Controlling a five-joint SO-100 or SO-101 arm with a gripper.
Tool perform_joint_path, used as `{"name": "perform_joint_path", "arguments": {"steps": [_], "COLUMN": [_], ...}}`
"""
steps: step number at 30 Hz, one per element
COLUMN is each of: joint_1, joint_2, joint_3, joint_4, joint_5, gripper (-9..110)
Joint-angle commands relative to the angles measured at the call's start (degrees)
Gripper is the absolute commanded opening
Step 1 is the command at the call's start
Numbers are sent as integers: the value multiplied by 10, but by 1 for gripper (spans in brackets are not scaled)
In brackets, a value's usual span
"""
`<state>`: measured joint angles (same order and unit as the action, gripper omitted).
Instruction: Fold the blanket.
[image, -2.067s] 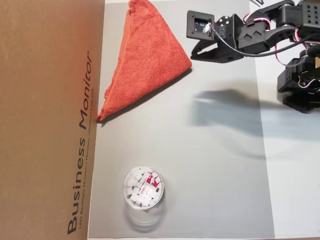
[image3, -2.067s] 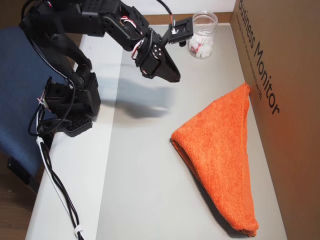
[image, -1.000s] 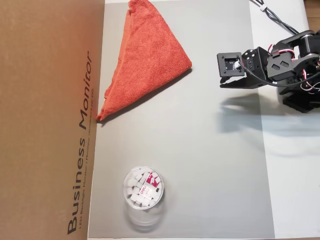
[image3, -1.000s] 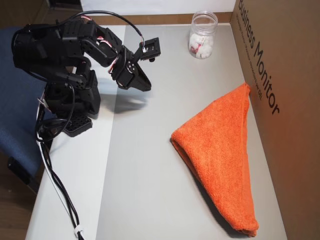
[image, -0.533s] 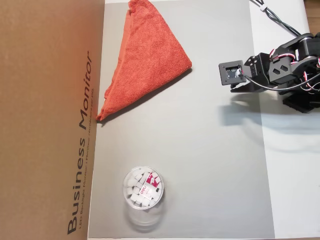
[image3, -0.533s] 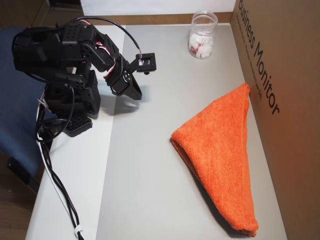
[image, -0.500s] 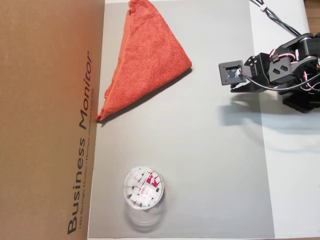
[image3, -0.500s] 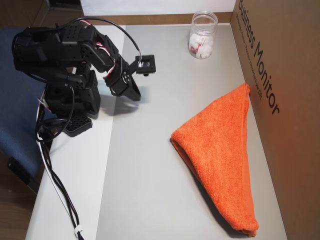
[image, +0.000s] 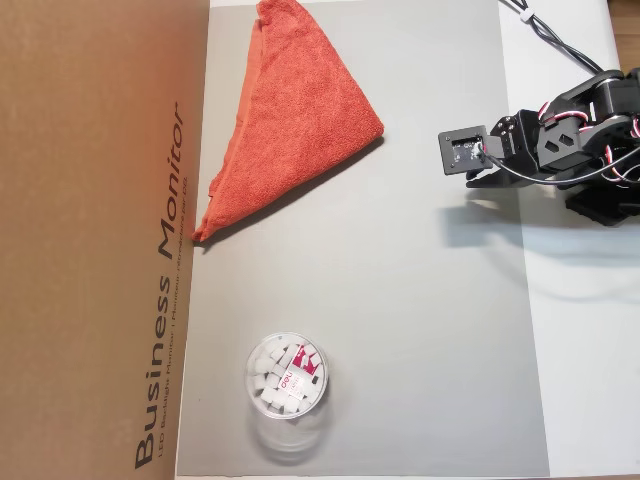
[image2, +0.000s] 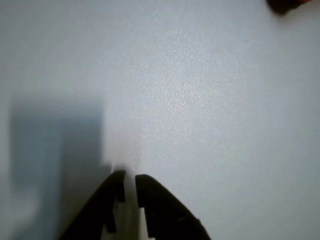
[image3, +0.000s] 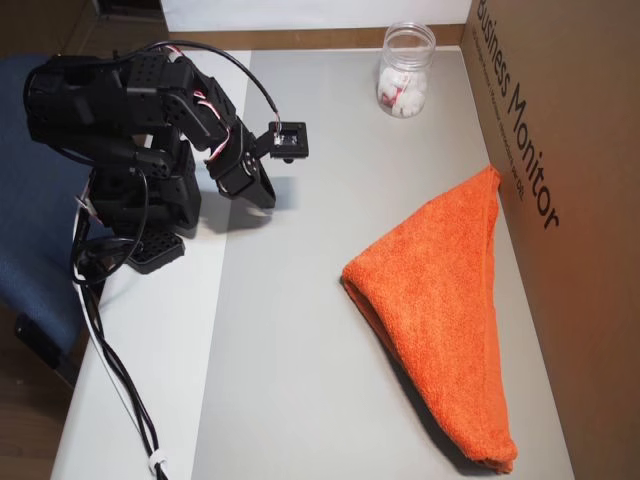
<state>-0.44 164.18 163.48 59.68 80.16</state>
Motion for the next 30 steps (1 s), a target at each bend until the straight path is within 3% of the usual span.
{"name": "perform_joint_path", "arguments": {"steps": [1,17,24,30], "joint_1": [-3,-2,3,7], "joint_2": [23,275,306,307], "joint_3": [4,163,163,163], "joint_4": [1,7,142,164], "joint_5": [4,0,4,5], "gripper": [0,0,0,0]}}
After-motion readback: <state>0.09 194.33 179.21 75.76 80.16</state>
